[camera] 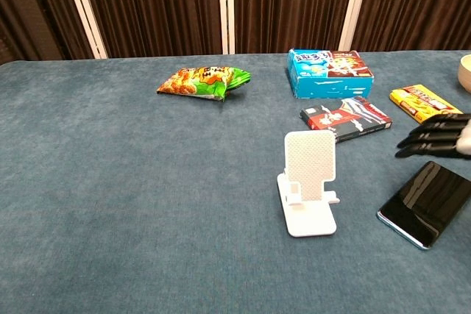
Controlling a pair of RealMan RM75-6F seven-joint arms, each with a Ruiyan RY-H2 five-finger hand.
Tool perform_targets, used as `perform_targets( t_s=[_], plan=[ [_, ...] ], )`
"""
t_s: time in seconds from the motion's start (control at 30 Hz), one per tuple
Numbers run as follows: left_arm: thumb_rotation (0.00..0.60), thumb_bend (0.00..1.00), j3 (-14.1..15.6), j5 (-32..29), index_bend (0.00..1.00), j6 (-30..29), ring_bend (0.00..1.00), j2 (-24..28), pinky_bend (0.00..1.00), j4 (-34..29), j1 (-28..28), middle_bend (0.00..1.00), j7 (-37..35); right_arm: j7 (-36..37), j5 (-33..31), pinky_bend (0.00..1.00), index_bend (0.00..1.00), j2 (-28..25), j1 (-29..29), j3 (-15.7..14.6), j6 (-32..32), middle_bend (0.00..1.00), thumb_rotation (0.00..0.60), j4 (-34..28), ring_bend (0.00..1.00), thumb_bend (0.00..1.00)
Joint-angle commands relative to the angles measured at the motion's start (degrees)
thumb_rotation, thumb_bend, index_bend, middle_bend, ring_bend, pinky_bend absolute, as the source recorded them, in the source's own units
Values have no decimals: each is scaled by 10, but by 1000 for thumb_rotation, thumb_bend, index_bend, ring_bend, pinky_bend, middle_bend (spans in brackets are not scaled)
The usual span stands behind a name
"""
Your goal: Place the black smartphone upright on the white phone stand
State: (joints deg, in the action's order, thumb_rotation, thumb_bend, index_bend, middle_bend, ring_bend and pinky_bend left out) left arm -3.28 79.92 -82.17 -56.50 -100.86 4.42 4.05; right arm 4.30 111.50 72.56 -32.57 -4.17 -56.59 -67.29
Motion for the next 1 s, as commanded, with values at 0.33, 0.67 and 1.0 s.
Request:
perform_targets(
  t_s=[0.33, 0.67, 1.0],
  plan=[
    [600, 0, -3, -13, 0, 6, 0, -6, 0, 2, 4, 0, 12, -12, 9, 87, 104, 54, -41, -28, 33, 148, 600, 62, 84, 45],
    [600, 0, -3, -13, 0, 6, 0, -4, 0, 3, 4, 0, 6, -8, -5, 206, 459, 69, -40, -44, 22, 445, 600, 82, 337, 271],
    [600, 0, -1, -9, 0, 4, 0, -2, 0, 2, 3, 0, 1, 15, 7, 362, 640, 80, -29, -61, -50, 602, 600, 117, 493, 498]
  ],
)
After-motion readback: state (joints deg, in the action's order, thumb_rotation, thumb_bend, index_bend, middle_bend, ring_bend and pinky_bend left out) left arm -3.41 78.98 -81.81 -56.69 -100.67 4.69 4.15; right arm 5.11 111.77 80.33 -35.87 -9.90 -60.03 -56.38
